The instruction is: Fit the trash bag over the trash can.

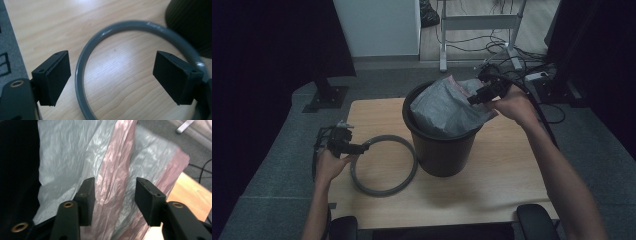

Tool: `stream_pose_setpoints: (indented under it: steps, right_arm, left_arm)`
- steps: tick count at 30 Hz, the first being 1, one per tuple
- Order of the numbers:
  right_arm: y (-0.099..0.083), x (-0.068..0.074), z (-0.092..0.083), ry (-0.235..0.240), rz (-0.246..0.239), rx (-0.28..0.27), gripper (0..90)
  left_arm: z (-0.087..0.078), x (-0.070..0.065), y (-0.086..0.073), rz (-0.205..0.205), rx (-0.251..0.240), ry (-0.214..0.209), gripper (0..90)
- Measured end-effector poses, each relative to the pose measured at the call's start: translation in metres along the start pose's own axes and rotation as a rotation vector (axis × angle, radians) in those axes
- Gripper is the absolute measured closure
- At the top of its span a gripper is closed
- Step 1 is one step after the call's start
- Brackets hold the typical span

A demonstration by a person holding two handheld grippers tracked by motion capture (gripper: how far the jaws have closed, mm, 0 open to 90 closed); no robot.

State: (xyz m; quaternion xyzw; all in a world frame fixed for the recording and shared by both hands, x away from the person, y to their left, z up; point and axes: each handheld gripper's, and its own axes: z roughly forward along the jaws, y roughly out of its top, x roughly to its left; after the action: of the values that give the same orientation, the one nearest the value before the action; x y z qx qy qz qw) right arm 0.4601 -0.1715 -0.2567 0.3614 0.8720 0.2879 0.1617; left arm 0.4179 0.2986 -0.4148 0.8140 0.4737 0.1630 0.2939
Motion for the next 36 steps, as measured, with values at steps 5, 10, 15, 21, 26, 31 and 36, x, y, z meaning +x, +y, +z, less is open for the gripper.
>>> stream_pose_setpoints:
  steps: [5, 10, 15, 21, 26, 31, 36]
  right_arm:
    - [-0.006, 0.004, 0.004, 0.003, -0.04, 0.039, 78.0]
    - [-0.005, 0.008, 0.0, 0.056, -0.055, 0.029, 88.8]
    - [-0.001, 0.01, -0.005, 0.046, -0.048, 0.001, 79.2]
    - [-0.004, 0.004, -0.012, -0.003, -0.007, 0.015, 44.4]
    - [-0.019, 0.005, -0.01, 0.026, -0.027, 0.058, 63.6]
    - [-0.022, 0.011, -0.016, 0.053, -0.065, 0.065, 87.8]
    - [-0.014, 0.014, -0.021, 0.085, -0.057, 0.004, 89.0]
  left_arm:
    - [-0.029, -0.01, 0.033, 0.047, -0.012, -0.007, 15.5]
    - [-0.058, -0.028, 0.067, 0.109, -0.042, -0.025, 16.8]
    - [-0.075, -0.051, 0.095, 0.169, -0.064, -0.055, 18.0]
    - [-0.08, -0.075, 0.114, 0.231, -0.073, -0.076, 17.9]
    - [-0.074, -0.086, 0.122, 0.255, -0.06, -0.089, 17.9]
    - [-0.074, -0.094, 0.13, 0.255, -0.057, -0.097, 18.0]
    - [-0.081, -0.101, 0.138, 0.265, -0.071, -0.102, 18.9]
